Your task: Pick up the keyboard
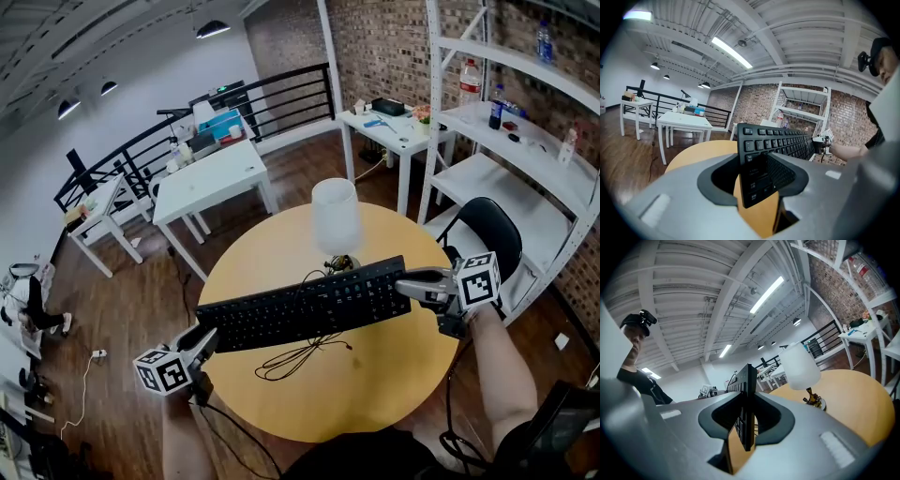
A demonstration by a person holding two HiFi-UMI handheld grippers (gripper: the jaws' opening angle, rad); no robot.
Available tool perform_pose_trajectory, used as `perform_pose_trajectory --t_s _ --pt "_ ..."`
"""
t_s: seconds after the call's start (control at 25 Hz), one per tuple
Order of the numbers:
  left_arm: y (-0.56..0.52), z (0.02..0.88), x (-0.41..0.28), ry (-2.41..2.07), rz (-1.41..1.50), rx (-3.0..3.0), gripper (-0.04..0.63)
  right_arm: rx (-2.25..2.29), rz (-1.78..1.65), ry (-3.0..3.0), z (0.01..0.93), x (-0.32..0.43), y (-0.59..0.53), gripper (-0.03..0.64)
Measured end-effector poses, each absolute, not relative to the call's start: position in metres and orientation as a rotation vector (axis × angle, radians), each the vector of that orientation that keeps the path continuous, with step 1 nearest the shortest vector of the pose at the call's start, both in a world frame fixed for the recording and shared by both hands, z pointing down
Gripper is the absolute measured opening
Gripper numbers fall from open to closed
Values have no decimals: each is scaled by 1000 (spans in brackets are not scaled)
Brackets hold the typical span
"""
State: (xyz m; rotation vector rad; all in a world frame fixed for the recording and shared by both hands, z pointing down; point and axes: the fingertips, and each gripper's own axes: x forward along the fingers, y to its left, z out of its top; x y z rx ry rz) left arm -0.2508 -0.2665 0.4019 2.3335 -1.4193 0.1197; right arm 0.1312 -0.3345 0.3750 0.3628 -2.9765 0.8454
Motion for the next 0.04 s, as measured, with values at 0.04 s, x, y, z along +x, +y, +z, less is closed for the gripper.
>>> perform_pose_trajectory --t_s 0.04 --pt "-262 401 -256 -1434 114 2323 187 342 843 -2975 374 125 -335 83"
